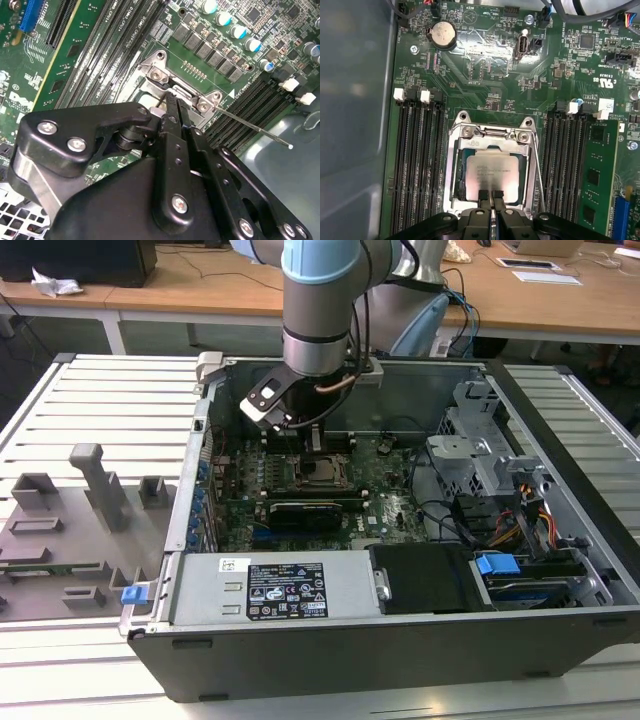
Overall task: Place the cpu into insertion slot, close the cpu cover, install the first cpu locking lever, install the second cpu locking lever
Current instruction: 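Close the cpu cover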
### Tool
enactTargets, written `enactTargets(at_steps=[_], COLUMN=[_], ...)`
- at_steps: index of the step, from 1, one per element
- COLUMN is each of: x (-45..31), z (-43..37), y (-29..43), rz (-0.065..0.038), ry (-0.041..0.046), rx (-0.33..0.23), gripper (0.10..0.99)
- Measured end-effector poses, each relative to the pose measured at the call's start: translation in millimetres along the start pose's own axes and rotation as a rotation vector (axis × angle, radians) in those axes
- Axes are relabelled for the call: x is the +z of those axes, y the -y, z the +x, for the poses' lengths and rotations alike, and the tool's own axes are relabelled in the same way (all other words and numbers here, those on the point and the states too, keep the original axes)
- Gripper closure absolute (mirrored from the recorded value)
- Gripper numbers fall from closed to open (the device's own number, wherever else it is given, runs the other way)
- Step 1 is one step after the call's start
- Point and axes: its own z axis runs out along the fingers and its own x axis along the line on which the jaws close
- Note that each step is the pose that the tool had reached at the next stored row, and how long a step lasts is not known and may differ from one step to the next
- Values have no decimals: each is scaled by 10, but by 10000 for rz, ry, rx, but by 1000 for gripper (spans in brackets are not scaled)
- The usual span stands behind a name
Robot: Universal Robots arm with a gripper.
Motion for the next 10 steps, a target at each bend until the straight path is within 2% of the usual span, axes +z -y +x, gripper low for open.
enactTargets(at_steps=[5,7,9,10], x=[27,40,43,42], z=[-1,-2,2,7], y=[-6,-59,-83,-89], rz=[4,2,1,-3], ry=[4,2,-1,-33], rx=[1,1,-1,0], gripper=[922,922,922,922])
